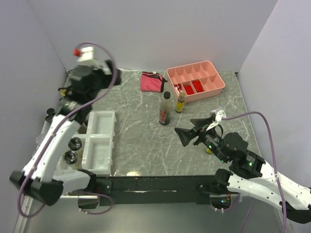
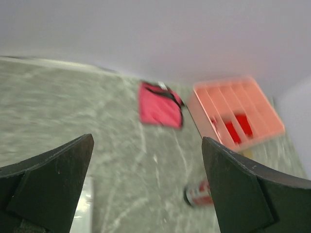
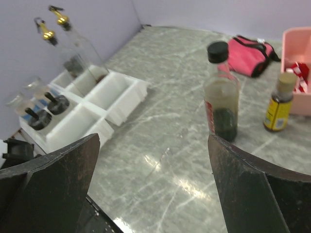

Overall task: Organize the condiment bottles
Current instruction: Pick up the bottle from the center of the board, then place the bottle in the storage box, then pick up the bottle from the corner of the board.

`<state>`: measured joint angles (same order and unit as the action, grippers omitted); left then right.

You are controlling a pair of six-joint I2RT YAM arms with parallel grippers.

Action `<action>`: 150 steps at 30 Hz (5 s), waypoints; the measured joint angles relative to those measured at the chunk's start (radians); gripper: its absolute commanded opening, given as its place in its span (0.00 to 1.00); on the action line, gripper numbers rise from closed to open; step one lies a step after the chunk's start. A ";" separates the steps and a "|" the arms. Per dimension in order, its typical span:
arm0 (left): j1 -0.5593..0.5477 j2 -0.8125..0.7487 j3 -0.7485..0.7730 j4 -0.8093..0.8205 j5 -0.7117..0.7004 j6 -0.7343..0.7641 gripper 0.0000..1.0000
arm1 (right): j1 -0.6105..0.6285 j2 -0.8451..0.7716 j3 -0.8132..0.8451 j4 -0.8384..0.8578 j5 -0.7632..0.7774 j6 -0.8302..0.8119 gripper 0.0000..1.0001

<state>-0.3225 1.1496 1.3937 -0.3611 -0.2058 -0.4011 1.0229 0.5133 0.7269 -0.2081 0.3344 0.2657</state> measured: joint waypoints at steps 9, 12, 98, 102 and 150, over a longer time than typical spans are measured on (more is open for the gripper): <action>-0.351 0.251 0.002 0.104 -0.002 0.068 0.99 | 0.000 -0.112 0.000 -0.080 0.053 0.032 1.00; -0.428 0.334 0.002 0.155 0.015 0.082 0.95 | 0.000 -0.127 0.000 -0.092 0.067 0.033 1.00; -0.005 -0.080 -0.472 0.060 -0.324 0.096 0.16 | 0.000 -0.056 -0.028 -0.045 0.004 0.034 1.00; -0.005 -0.081 -0.477 0.065 -0.312 0.077 0.26 | 0.000 -0.044 -0.028 -0.040 -0.012 0.037 1.00; -0.368 -0.009 -0.262 0.170 0.255 0.092 0.99 | -0.427 0.389 0.209 -0.759 0.322 0.666 0.76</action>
<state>-0.6907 1.1404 1.1316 -0.1909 0.0490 -0.3092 0.5961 0.9028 0.9356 -0.9668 0.6563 0.9314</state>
